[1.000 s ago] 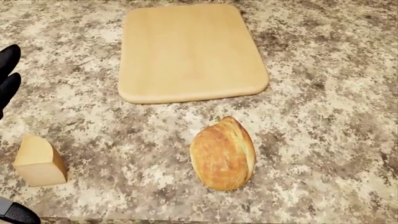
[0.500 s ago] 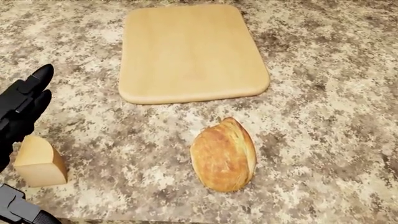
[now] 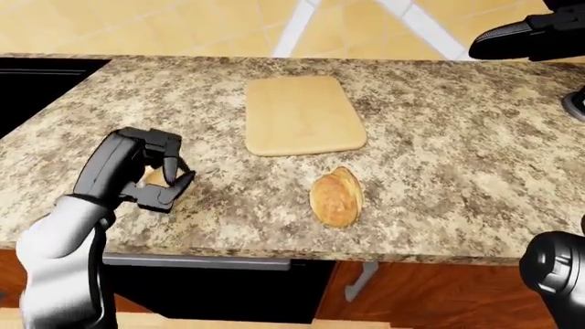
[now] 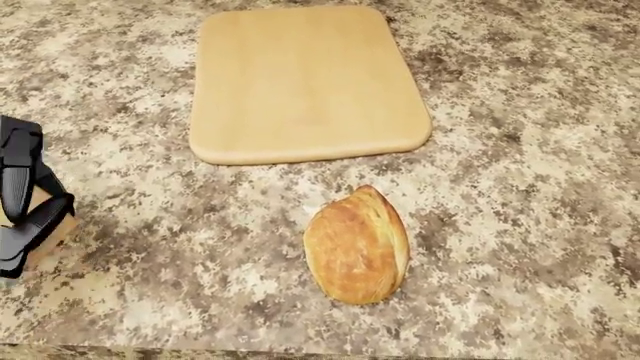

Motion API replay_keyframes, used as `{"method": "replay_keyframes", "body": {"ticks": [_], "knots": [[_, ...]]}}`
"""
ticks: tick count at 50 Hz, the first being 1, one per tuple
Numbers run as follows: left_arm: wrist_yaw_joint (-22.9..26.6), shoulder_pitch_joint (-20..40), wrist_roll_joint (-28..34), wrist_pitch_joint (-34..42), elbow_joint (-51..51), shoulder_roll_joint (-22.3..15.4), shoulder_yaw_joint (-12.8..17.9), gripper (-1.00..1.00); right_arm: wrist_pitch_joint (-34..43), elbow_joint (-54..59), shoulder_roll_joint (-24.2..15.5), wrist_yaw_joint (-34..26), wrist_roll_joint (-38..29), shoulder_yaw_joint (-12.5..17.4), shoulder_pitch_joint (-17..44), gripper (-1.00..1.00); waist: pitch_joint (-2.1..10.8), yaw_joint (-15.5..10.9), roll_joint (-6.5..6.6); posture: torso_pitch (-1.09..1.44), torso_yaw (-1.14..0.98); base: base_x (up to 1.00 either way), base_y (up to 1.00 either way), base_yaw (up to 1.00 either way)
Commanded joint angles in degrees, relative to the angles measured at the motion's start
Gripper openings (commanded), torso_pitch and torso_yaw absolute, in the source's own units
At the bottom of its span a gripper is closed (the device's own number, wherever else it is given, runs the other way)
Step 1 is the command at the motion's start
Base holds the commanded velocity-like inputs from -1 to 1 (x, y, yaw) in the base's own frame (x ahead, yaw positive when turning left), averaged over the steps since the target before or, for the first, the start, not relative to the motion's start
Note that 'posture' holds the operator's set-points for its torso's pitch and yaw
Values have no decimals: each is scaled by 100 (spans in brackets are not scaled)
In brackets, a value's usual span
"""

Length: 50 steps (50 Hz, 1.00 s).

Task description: Place the bread and cheese on the cutting board.

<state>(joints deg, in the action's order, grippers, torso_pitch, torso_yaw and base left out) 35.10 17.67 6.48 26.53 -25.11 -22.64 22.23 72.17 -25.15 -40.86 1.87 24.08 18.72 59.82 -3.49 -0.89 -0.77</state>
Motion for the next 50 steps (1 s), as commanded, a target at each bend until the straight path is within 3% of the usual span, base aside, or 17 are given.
{"method": "replay_keyframes", "body": {"ticks": [1, 7, 16, 24, 31, 34, 37, 42, 45, 50], "knots": [[-159, 501, -131, 393, -341, -228, -25, -100, -173, -76, -71, 11, -21, 52, 174, 100, 163, 23, 21, 0, 0, 0, 0, 0], [-381, 1633, -297, 1192, -142, -572, -389, -99, -165, -68, -64, 27, -22, 44, 203, 100, 147, 11, 9, 0, 0, 0, 0, 0], [-653, 3108, -312, 1816, 480, -660, -918, -99, -174, -113, -18, -5, -81, -10, 131, 100, 139, 16, -2, 0, 0, 0, 0, 0], [-778, 4264, -30, 1890, 1374, -350, -1410, -100, -253, -306, -49, -344, -206, 61, -368, 100, 129, 2, -80, 0, 0, 0, 0, 0], [-1041, 5704, 306, 1339, 3235, 142, -1720, -100, -150, -507, -17, -694, -356, -46, -565, 100, 115, -17, -146, 0, 0, 0, 0, 0], [-1133, 6041, 385, 1215, 3685, 313, -1761, -100, 228, -654, 38, -908, -232, 103, -522, 100, 123, -20, -180, 0, 0, 0, 0, 0], [-1208, 6223, 413, 1053, 4021, 442, -1769, -99, 575, -1061, -156, -1211, -105, 6, -576, 100, 123, -26, -201, 0, 0, 0, 0, 0], [-1299, 6498, 439, 960, 4352, 549, -1811, -100, 1595, -1845, -22, -1628, 274, 361, -696, 100, 107, -28, -226, 0, 0, 0, 0, 0], [-1274, 6624, 479, 982, 4408, 583, -1852, -100, 1525, -2241, 108, -1723, 212, 390, -1233, 100, 88, -32, -246, 0, 0, 0, 0, 0], [-1251, 6655, 512, 944, 4482, 603, -1832, -100, 1131, -2864, 396, -1903, -111, 96, -2365, 100, 100, -33, -282, 0, 0, 0, 0, 0]]}}
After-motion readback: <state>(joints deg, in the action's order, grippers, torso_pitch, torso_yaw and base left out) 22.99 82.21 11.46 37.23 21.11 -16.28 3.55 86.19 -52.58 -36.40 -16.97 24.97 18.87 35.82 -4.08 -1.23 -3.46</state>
